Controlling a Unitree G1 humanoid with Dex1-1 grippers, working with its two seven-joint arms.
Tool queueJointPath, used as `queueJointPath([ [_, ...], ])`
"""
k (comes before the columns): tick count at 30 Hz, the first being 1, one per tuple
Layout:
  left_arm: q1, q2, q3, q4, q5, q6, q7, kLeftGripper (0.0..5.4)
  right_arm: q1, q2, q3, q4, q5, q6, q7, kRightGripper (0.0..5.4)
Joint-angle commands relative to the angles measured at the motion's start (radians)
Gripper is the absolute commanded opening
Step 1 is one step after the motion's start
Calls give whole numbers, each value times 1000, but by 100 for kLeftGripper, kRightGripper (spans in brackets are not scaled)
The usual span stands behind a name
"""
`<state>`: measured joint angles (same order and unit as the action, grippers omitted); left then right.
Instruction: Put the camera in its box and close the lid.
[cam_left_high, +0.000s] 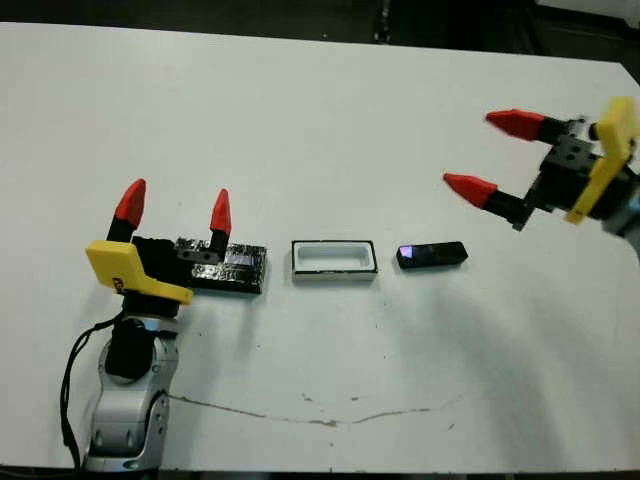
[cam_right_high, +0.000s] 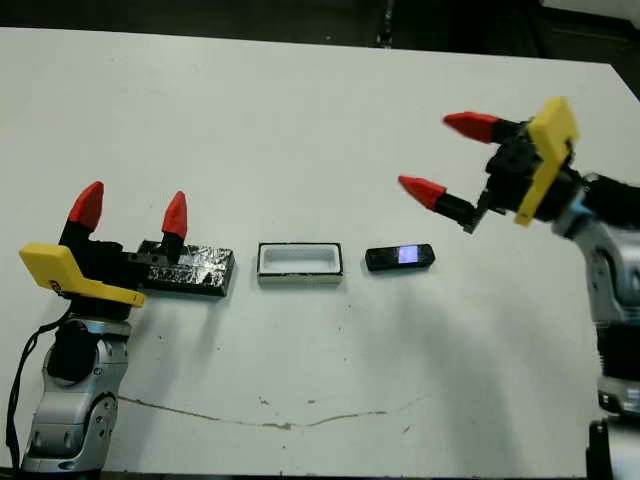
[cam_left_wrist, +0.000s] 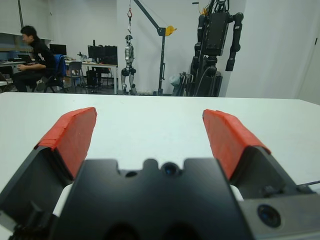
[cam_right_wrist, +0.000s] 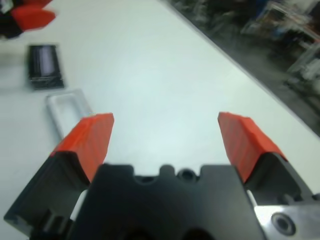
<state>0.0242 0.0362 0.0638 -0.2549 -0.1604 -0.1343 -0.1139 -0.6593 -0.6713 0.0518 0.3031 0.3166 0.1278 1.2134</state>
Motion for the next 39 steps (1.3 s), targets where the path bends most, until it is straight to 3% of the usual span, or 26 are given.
queueJointPath([
  [1, 13, 1, 2, -2, 5, 9, 6, 540, -73, -19, 67, 91, -57, -49, 120, 539],
  [4, 11, -2, 1, 2, 0, 6, 6, 540, -115, -17, 117, 144, -115, -99, 181, 539],
  [11, 13, 2, 1, 3, 17, 1, 10, 540, -163, -1, 180, 228, -201, -114, 246, 539],
  [18, 13, 3, 1, 7, 10, 0, 6, 540, -179, 14, 229, 254, -264, -59, 255, 539],
  [28, 15, 6, -3, 4, 18, -1, 7, 540, -162, 14, 269, 177, -334, 124, 208, 539],
  [39, 15, 4, -3, 3, 21, 1, 7, 540, -108, 22, 283, 132, -342, 108, 187, 526],
])
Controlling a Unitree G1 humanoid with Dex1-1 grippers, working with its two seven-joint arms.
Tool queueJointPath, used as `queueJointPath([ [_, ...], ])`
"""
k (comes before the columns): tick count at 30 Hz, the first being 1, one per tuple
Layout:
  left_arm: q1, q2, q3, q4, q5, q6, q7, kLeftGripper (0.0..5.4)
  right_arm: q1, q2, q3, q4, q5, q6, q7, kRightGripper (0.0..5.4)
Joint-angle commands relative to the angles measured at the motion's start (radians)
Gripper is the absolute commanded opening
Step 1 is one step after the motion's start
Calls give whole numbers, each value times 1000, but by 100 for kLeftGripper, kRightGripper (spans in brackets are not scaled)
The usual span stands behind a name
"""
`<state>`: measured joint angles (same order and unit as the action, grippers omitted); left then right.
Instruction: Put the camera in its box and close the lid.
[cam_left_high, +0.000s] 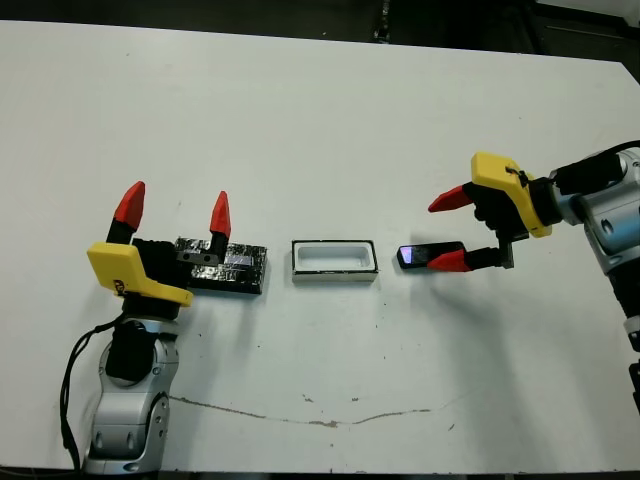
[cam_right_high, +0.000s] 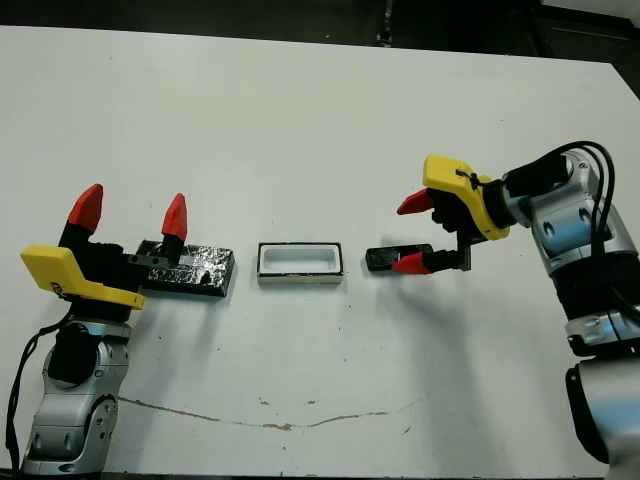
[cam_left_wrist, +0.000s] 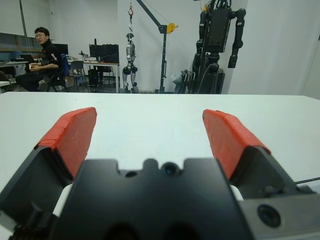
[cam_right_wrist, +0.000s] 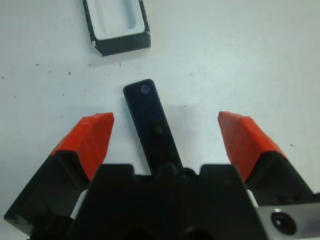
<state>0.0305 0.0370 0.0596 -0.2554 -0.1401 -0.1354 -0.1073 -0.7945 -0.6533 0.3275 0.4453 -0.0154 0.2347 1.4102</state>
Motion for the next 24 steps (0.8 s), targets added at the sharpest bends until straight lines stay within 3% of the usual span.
queueJointPath([
  [1, 9, 2, 1, 1, -1, 6, 1, 540, 35, 5, 6, -12, -8, -7, -16, 524],
  [10, 6, 3, 0, 6, -1, -1, 2, 540, 62, 21, 5, 29, 4, -77, -8, 470],
  [21, 9, 4, -1, 1, -14, 6, -5, 540, 121, 31, -16, -9, 16, -61, -50, 312],
  [24, 10, 4, -1, -1, -13, 8, -4, 540, 142, 37, -31, -11, 28, -92, -63, 271],
])
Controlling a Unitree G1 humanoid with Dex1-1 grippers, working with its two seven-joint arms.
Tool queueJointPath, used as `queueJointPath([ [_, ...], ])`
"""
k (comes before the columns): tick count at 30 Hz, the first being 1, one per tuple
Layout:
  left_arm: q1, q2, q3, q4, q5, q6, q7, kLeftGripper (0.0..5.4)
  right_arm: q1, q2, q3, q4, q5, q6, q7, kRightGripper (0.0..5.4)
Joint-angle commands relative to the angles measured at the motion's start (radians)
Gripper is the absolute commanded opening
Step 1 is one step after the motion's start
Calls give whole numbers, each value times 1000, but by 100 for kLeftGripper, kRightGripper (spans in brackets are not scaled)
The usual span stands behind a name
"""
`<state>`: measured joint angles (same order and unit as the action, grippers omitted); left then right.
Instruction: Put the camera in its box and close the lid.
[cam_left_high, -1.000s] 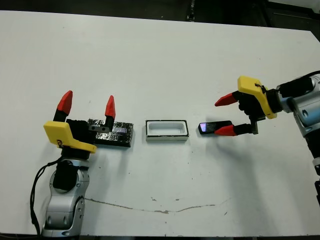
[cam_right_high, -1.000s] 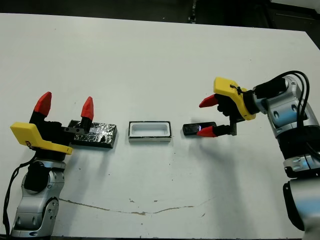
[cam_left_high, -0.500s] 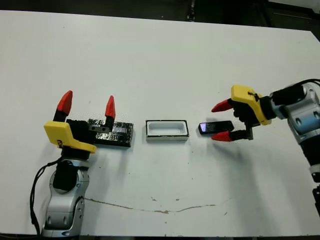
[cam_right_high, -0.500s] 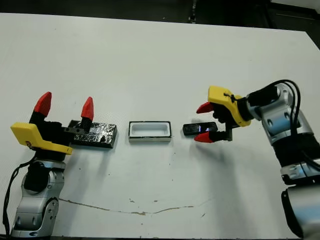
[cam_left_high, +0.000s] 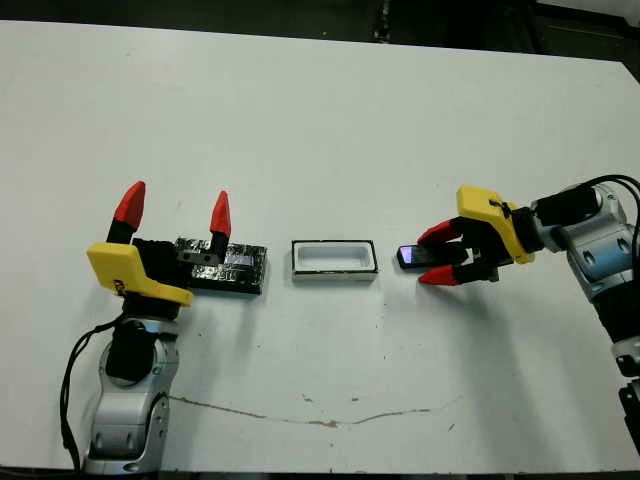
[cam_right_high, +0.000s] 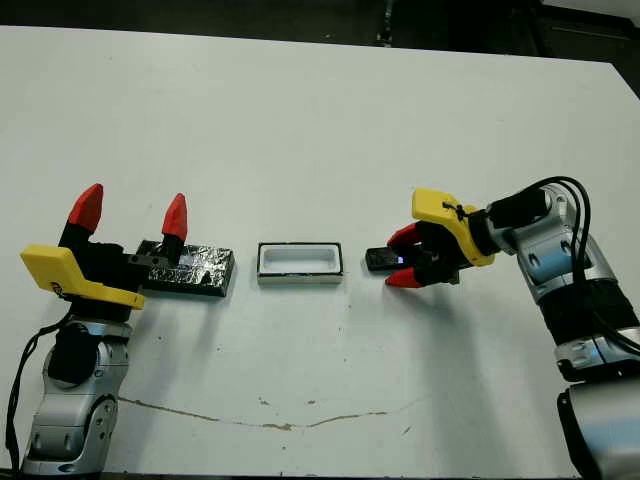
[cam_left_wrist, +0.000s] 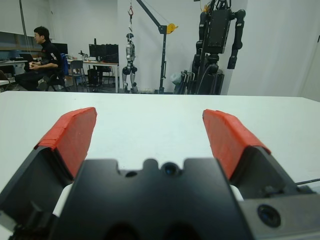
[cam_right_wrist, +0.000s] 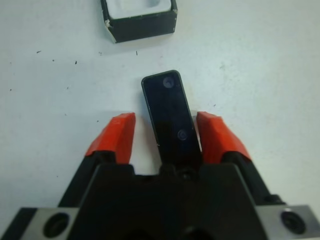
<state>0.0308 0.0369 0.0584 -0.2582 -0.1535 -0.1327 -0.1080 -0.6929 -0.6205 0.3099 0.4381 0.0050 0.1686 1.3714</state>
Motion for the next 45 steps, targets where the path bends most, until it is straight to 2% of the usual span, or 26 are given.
queueJointPath([
  [1, 10, 3, 0, 0, -2, 7, -3, 540, 46, 6, -16, -5, 9, -41, -29, 253],
  [7, 5, 4, 1, 8, 4, 1, 0, 540, 60, 9, -20, -8, 18, -53, -42, 168],
  [20, 7, 5, -2, -10, 4, 22, 2, 540, 66, -18, -39, -86, 17, -13, -81, 167],
  [24, 4, 2, -4, -13, 12, 26, 9, 540, 64, -22, -74, -122, 43, 26, -98, 167],
  [27, 2, 3, -4, -9, 4, 22, 2, 540, 52, -20, -109, -171, 68, 107, -124, 167],
  [31, 1, 3, -4, -8, -4, 23, -1, 540, 34, -10, -144, -230, 100, 159, -163, 167],
  [40, 3, 4, -2, -16, -3, 30, 0, 540, -69, 50, -146, -267, 252, 391, -130, 167],
  [41, 3, 4, -2, -18, -2, 33, 1, 540, -77, 57, -137, -277, 255, 401, -133, 167],
  [45, 3, 2, -2, -19, -1, 33, 3, 540, -103, 91, -92, -279, 244, 354, -129, 167],
])
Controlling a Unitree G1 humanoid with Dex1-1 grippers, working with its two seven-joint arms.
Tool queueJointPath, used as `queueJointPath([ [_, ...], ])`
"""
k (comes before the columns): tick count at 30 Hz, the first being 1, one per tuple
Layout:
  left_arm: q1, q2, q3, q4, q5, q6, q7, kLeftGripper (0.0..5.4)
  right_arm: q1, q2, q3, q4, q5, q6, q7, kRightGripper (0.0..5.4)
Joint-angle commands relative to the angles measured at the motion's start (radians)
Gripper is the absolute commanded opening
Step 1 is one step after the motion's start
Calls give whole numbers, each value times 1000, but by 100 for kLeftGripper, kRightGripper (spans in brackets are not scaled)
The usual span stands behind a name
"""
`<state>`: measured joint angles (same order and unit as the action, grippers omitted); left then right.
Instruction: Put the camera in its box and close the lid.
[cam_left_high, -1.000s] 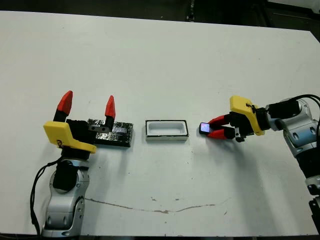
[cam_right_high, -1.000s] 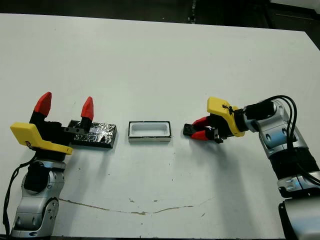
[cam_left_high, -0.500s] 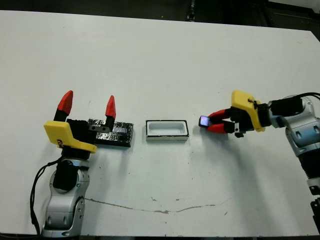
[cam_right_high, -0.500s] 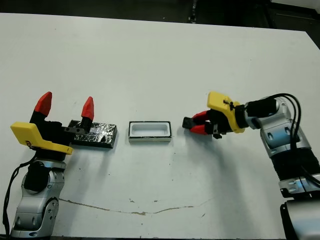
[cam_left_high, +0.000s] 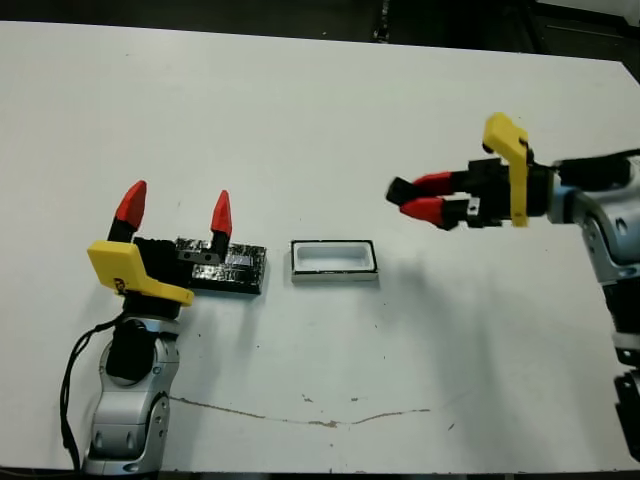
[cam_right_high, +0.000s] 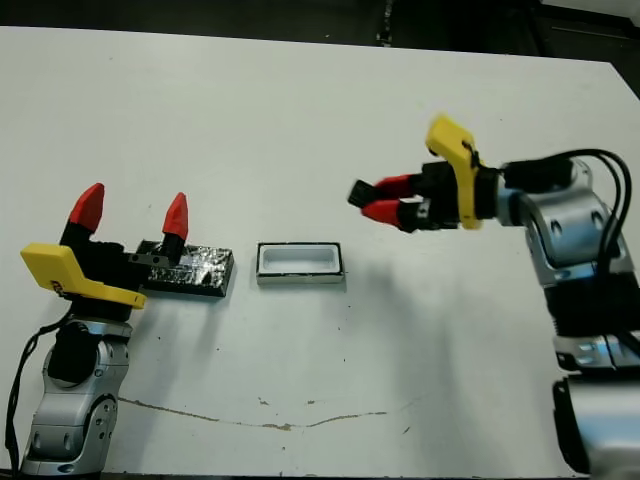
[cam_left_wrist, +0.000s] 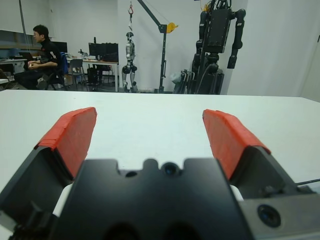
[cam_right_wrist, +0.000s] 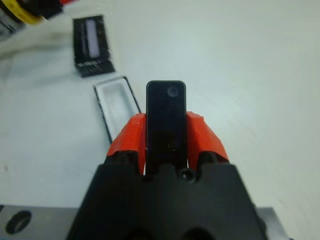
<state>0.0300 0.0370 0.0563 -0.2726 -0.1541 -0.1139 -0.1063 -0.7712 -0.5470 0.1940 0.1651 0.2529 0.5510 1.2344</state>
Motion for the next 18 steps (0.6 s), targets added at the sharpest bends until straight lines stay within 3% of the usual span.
queueJointPath([
  [1, 4, 1, 0, -6, -1, 16, 3, 540, -29, 32, 31, 3, 0, -33, 8, 167],
  [7, 6, 0, 1, -10, -2, 20, 5, 540, -69, 118, 74, 103, -3, -92, 35, 167],
  [14, 4, 1, 4, -2, -11, 14, -2, 540, -99, 151, 118, 112, -31, -68, 26, 167],
  [18, 3, 3, 4, 3, -10, 8, -4, 540, -99, 178, 120, 136, -23, -90, 44, 167],
])
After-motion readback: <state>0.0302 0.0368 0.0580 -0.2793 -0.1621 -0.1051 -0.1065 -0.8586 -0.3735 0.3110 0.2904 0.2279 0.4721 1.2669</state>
